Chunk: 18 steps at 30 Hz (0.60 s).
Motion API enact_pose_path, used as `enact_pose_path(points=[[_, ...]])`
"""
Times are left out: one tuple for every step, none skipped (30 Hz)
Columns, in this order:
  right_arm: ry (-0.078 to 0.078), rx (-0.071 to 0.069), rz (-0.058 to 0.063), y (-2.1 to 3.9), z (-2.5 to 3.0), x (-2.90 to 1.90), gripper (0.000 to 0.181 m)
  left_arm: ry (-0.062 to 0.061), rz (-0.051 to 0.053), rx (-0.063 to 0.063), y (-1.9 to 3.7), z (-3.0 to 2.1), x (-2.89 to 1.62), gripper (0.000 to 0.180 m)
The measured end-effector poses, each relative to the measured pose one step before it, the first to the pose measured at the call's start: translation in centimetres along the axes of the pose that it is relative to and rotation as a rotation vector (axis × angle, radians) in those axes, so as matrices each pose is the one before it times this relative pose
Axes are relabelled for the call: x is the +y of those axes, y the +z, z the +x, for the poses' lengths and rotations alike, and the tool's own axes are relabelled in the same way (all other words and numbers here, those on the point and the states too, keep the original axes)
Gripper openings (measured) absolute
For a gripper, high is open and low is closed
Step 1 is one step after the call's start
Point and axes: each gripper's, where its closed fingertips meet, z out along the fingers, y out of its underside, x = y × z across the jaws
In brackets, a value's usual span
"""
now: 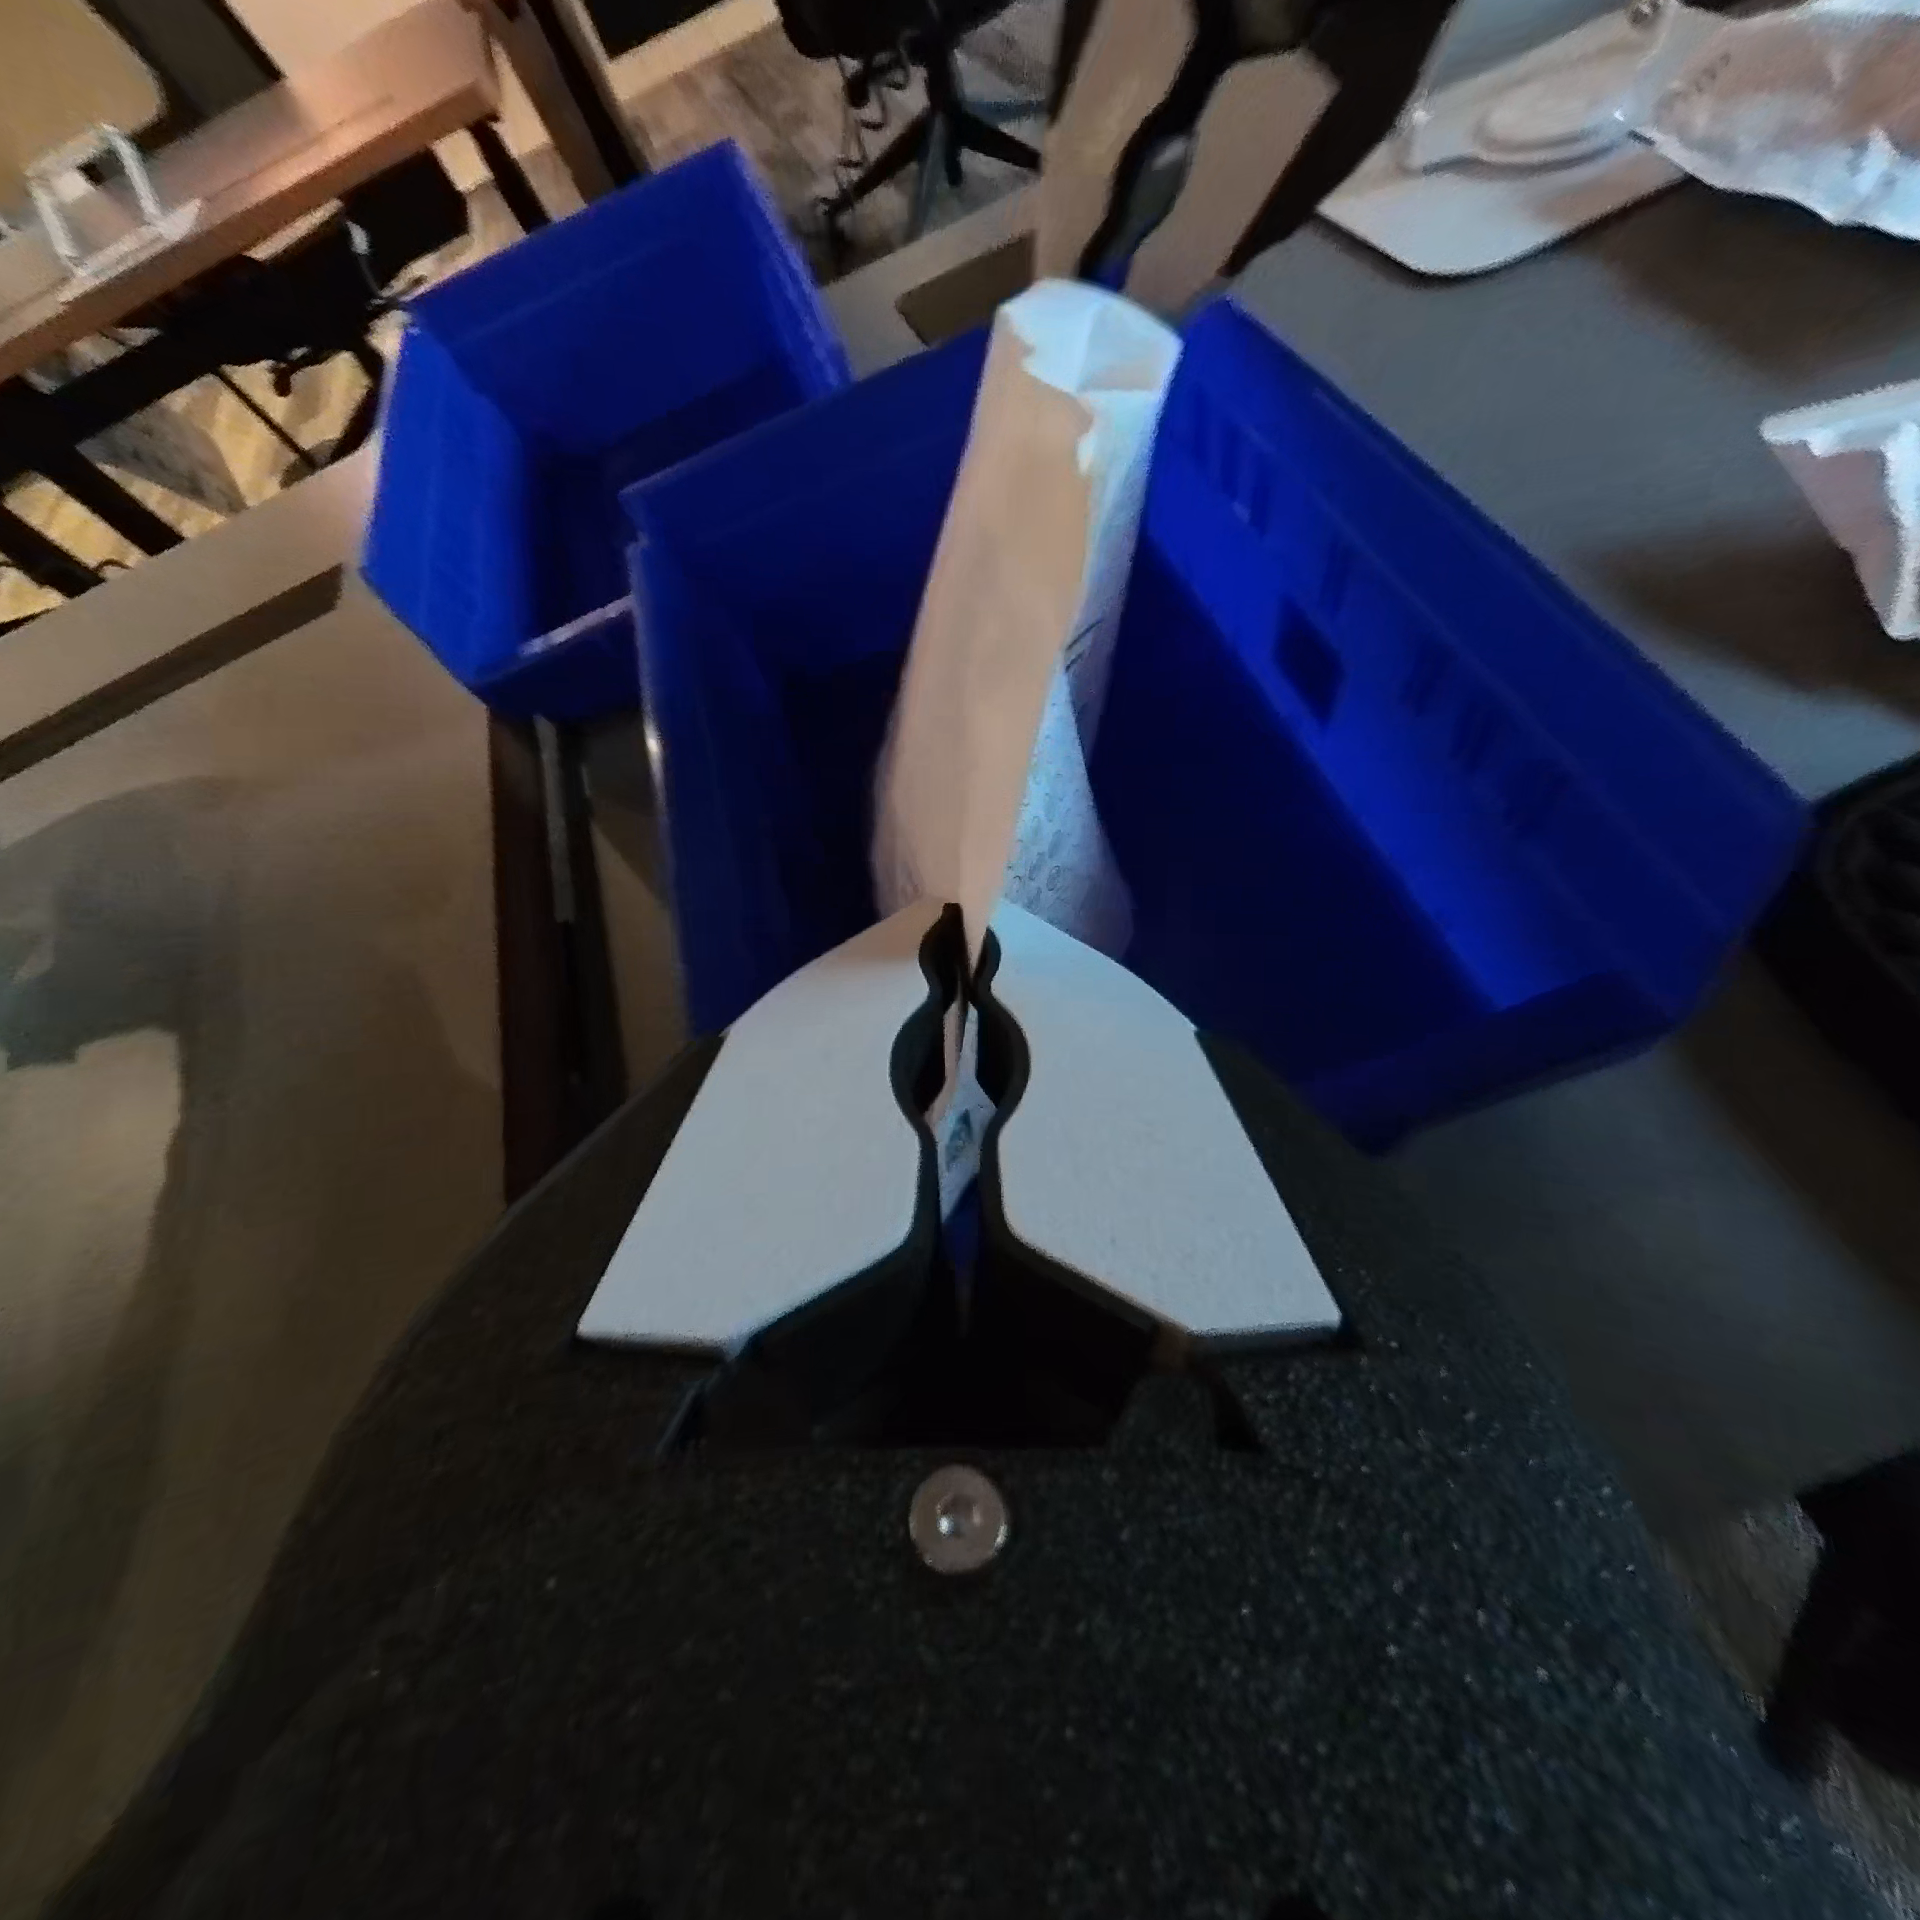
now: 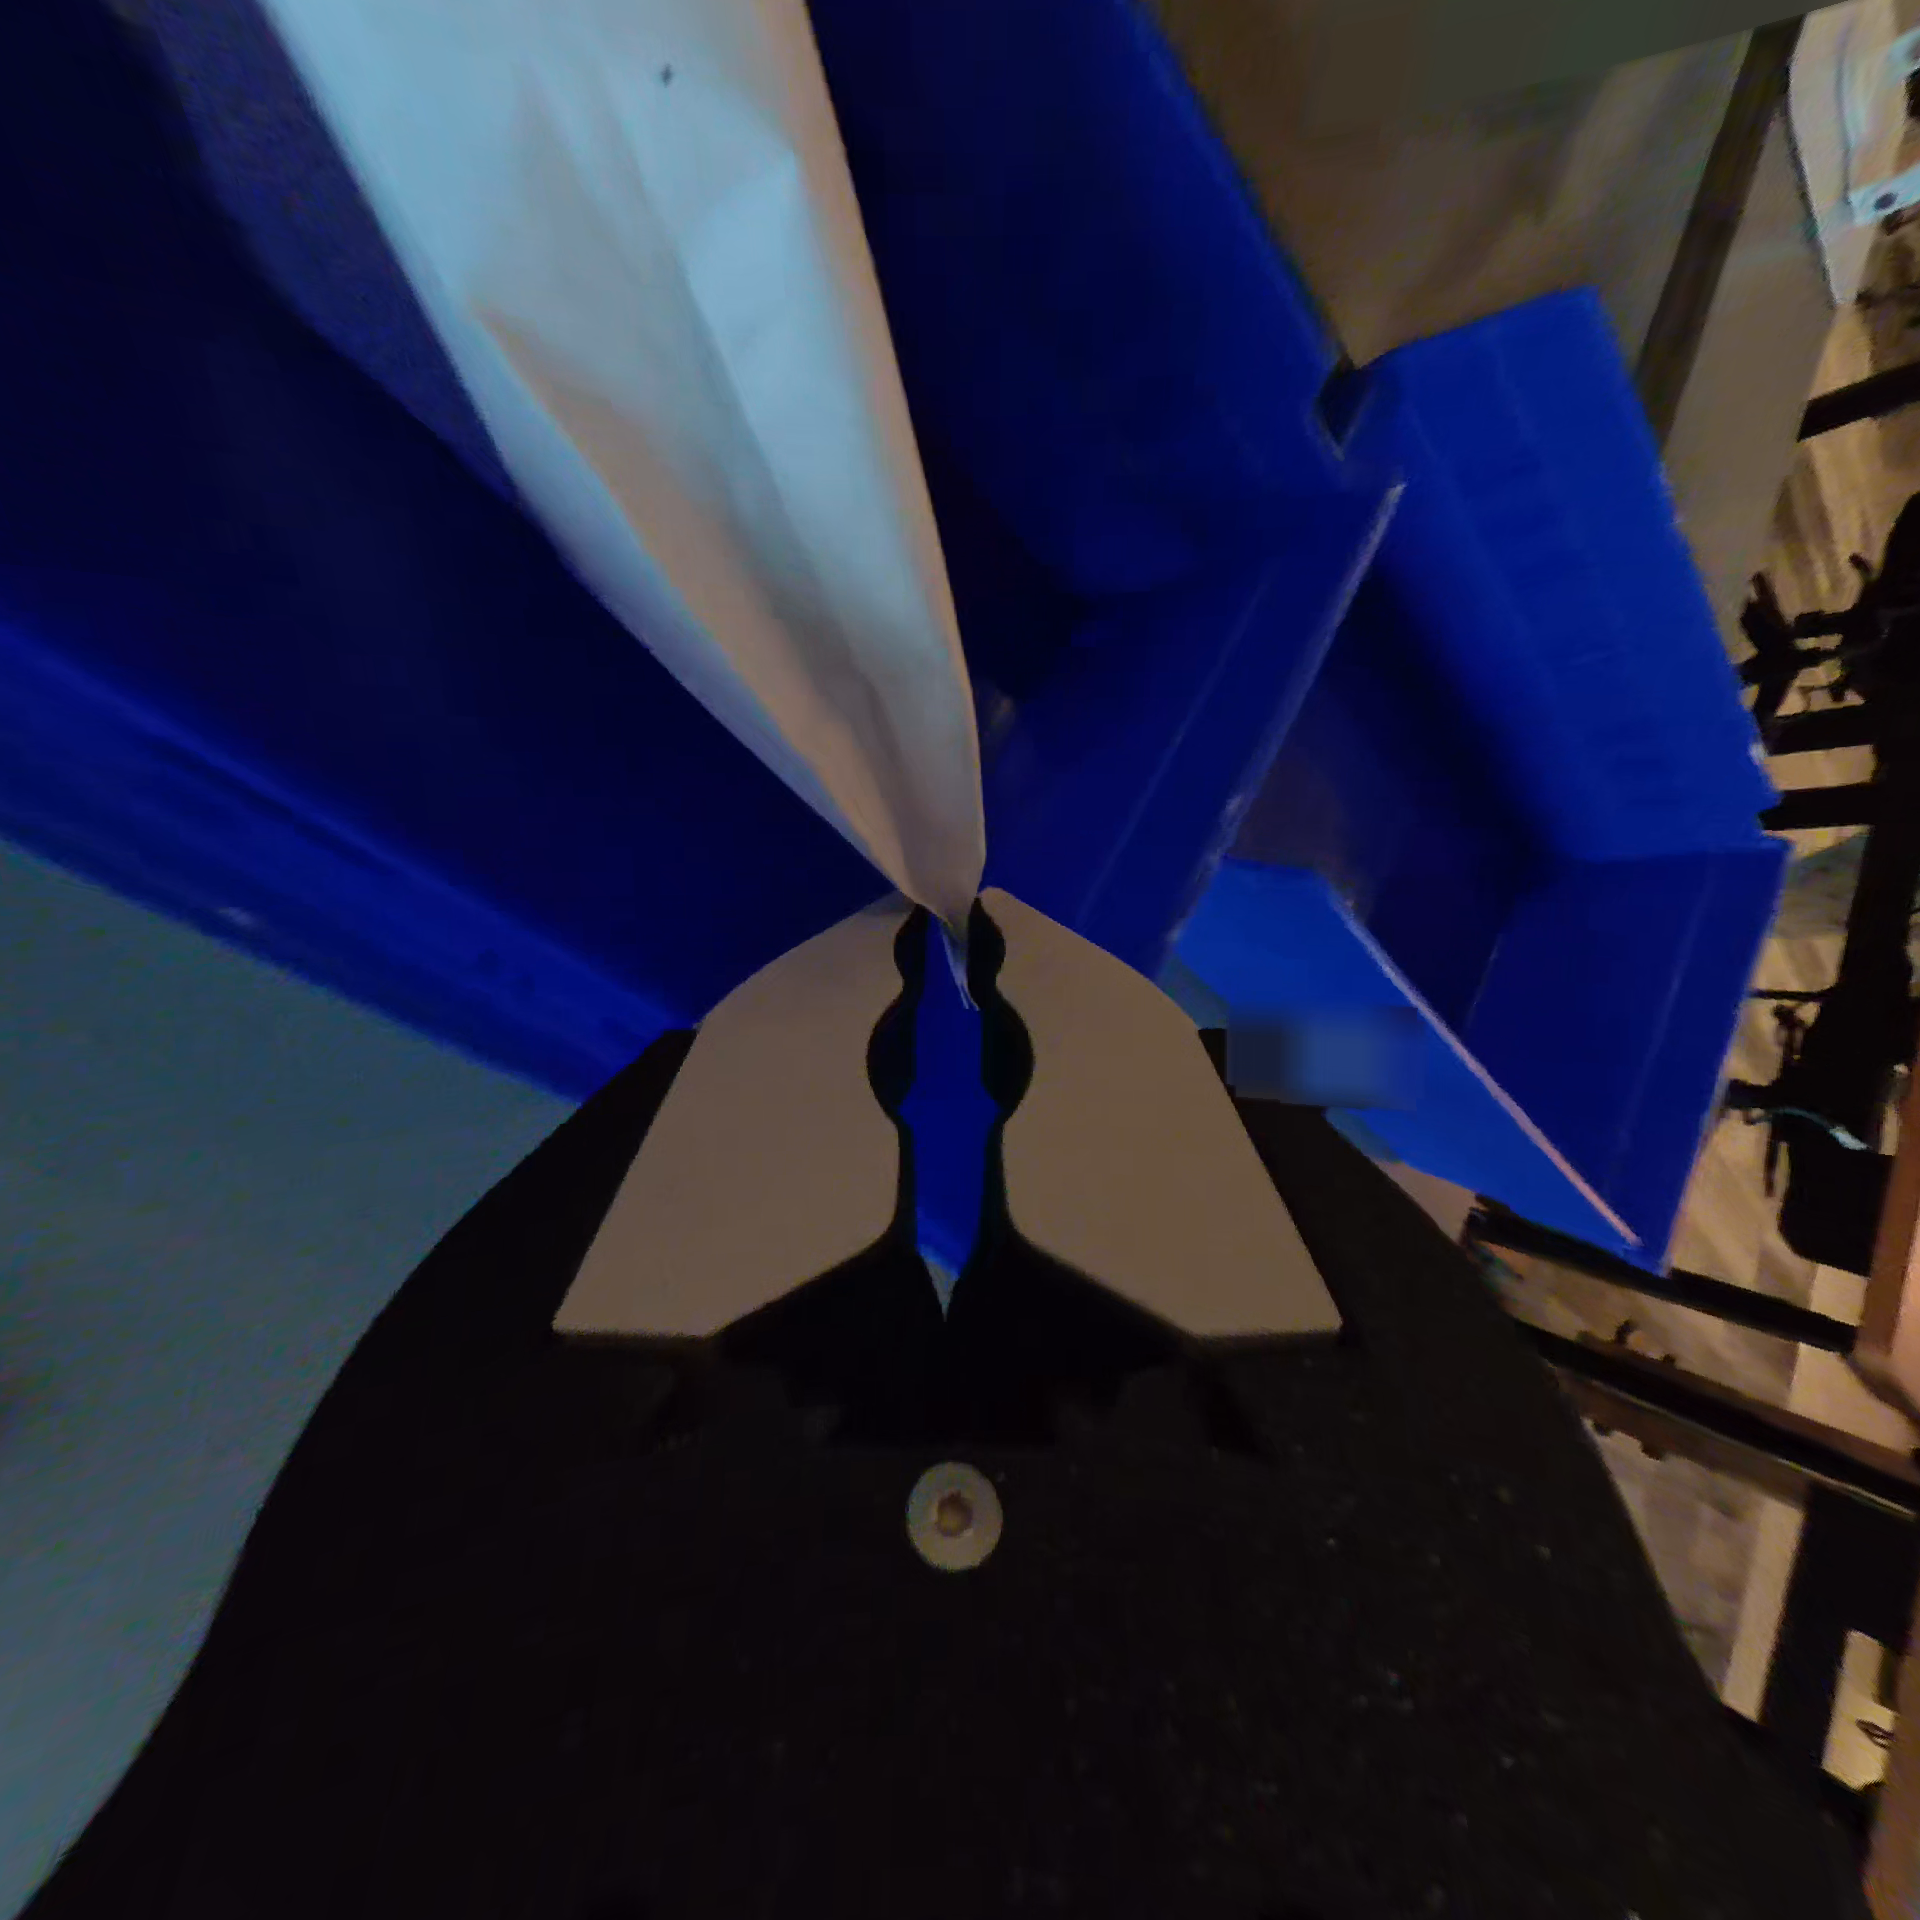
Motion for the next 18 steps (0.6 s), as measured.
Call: enact_pose_path(points=[[0.0019,0.0109,0.0087,-0.599,0.319,-0.236,0.005,-0.007,0.0049,-0.0129,0.062,-0.306,-0.034,0.0],[0.0074,0.0089,0.0124,-0.676,0.385,-0.261,0.005,-0.001,0.0046,-0.0114,0.094,-0.263,-0.009,0.0],[0.013,0.0119,0.0104,-0.702,0.494,-0.208,0.005,-0.0001,0.0054,-0.0075,0.174,-0.176,-0.06,0.0],[0.0119,0.0039,0.0024,-0.679,0.469,-0.025,0.005,0.0003,0.001,-0.0002,0.219,-0.026,-0.013,0.0],[0.0076,-0.0061,-0.008,-0.61,0.315,0.057,0.005,0.0007,-0.0008,-0.0025,0.234,0.035,0.002,0.0],[0.0003,-0.0002,-0.0127,-0.453,0.226,0.119,0.005,0.0011,-0.0007,-0.0044,0.258,0.049,-0.001,0.0],[-0.0117,0.0005,-0.0168,-0.319,0.109,0.132,0.005,0.0013,-0.0033,-0.0018,0.26,0.072,0.06,0.0],[-0.0152,-0.0054,-0.0225,-0.139,-0.139,0.099,0.005,-0.0005,-0.006,0.0038,0.246,0.181,0.095,0.0],[-0.0133,-0.0034,-0.0234,-0.324,-0.212,0.017,0.005,-0.0035,-0.0048,0.0024,0.239,0.123,0.142,0.0],[-0.0129,0.0036,-0.0125,-0.26,0.004,0.02,0.005,-0.0043,-0.0006,-0.0013,0.141,0.033,-0.006,0.0],[-0.0069,0.0004,-0.0059,-0.27,-0.001,-0.054,0.005,-0.002,0.0023,0.0043,0.057,0.109,-0.005,0.0],[0.0004,-0.004,-0.004,-0.316,-0.006,-0.076,0.005,-0.005,0.0065,0.0066,-0.002,0.128,-0.061,0.0],[0.0019,-0.0086,-0.0028,-0.352,-0.04,-0.135,0.005,-0.0073,0.0085,0.005,-0.088,0.073,-0.137,0.0],[-0.0023,-0.0042,-0.0028,-0.372,0.035,-0.135,0.005,-0.0055,0.0105,0.0081,-0.124,0.113,-0.199,0.0],[-0.0038,0.0019,-0.0032,-0.407,0.123,-0.177,0.005,-0.0059,0.011,0.0095,-0.191,0.08,-0.215,0.0],[-0.0058,0.0005,-0.0033,-0.456,0.206,-0.195,0.005,-0.0094,0.0135,0.0034,-0.26,0.025,-0.321,0.0],[-0.0027,0.0005,0.001,-0.492,0.199,-0.254,0.005,-0.0083,0.0139,0.0039,-0.236,-0.111,-0.296,0.0],[0.0044,0.0031,0.0066,-0.515,0.189,-0.351,0.005,-0.0074,0.0173,0.0055,-0.244,-0.096,-0.366,0.0]])
